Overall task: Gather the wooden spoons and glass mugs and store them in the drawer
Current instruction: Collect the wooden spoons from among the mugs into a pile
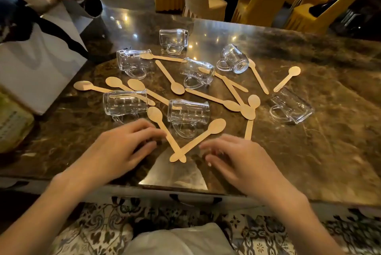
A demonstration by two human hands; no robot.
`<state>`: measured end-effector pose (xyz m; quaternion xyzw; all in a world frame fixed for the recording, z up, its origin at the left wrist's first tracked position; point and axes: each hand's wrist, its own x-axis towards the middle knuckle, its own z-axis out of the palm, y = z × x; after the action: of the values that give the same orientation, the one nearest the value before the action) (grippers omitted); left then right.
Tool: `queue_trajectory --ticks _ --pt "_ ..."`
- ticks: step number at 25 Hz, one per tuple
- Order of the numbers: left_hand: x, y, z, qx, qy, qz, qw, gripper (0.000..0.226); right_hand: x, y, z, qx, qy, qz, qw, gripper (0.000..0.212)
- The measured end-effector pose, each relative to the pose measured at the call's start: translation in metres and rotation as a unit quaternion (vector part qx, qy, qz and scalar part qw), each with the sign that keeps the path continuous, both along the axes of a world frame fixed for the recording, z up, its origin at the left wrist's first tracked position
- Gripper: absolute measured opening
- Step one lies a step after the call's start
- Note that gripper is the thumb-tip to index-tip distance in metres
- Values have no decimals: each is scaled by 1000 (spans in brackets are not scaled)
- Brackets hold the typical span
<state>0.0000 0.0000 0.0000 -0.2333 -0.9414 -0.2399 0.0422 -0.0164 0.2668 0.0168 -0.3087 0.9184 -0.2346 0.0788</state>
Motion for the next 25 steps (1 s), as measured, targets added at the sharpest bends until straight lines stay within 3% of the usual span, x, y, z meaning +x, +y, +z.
queue_trajectory --ticks 4,7,21,25 --pt "-24 0 -2 -136 54 -13 989 38 -29 -20 -7 88 122 27 988 30" --pt "-24 -1 -13 -171 48 -38 983 37 -29 -25 -19 114 122 58 984 31" --pt "-33 0 -14 -181 32 -41 982 23 -21 -28 -20 93 139 55 984 14" --pt "-30 5 -11 -188 94 -70 975 21 -12 -19 -8 68 186 34 980 11"
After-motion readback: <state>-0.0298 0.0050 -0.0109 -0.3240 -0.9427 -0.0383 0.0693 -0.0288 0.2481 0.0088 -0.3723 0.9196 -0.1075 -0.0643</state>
